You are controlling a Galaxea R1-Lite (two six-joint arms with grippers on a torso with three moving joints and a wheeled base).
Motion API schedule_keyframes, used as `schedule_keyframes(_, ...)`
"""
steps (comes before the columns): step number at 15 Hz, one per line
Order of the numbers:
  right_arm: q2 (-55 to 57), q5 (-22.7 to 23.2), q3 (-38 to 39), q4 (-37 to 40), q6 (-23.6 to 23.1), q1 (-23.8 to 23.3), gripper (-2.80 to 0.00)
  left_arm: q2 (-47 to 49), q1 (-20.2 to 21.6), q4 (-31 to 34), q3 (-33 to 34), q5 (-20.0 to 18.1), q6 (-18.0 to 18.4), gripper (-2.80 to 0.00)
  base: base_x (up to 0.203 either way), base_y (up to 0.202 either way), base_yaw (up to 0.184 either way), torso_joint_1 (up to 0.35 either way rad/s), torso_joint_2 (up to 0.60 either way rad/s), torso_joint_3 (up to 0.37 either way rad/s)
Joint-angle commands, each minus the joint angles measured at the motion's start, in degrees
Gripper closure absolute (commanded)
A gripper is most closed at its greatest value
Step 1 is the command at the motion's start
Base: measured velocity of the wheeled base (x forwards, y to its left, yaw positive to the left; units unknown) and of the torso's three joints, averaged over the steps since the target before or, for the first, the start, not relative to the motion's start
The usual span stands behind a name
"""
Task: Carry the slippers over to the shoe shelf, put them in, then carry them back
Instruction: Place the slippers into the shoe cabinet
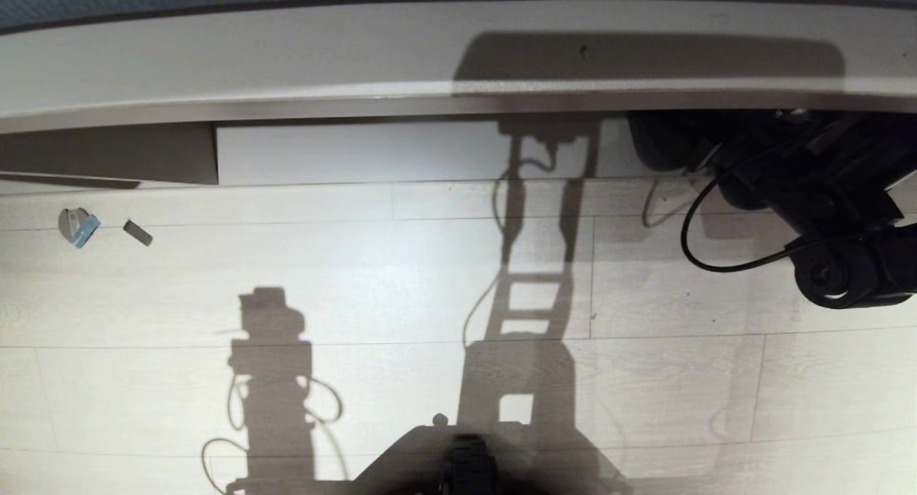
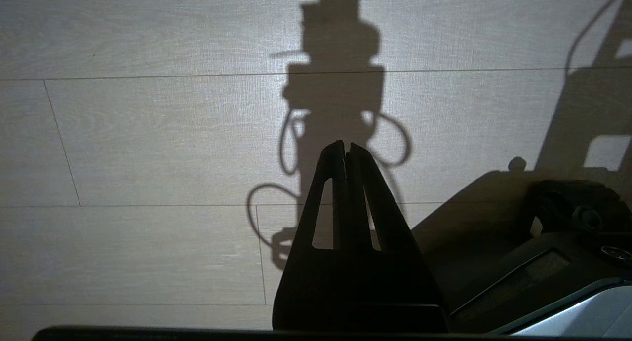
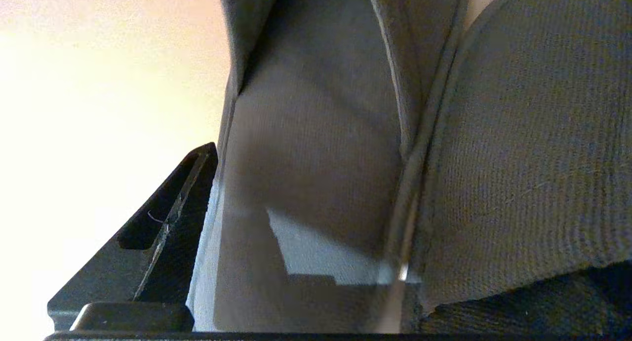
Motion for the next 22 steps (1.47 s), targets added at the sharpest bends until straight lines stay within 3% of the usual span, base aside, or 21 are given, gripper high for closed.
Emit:
schedule_keyframes(1, -1.54, 0.17, 1.6, -0.5, -0.66, 0.01, -2.8, 0.01, 0.02, -0.03, 0.0, 0.02, -0.03, 0.0, 0.0, 0.0, 0.0, 0.0, 0.0, 0.0)
schedule_keyframes(8, -1.71, -1.56, 2.33, -0.23, -7.06, -0.07, -2.8, 0.01, 0.02, -0.03, 0.0, 0.02, -0.03, 0.0, 0.0, 0.0, 0.0, 0.0, 0.0, 0.0)
schedule_keyframes(22, -3.23, -13.73, 7.55, -0.54, -16.65, 0.88, -2.8, 0.01, 0.02, -0.03, 0.0, 0.02, -0.03, 0.0, 0.0, 0.0, 0.0, 0.0, 0.0, 0.0)
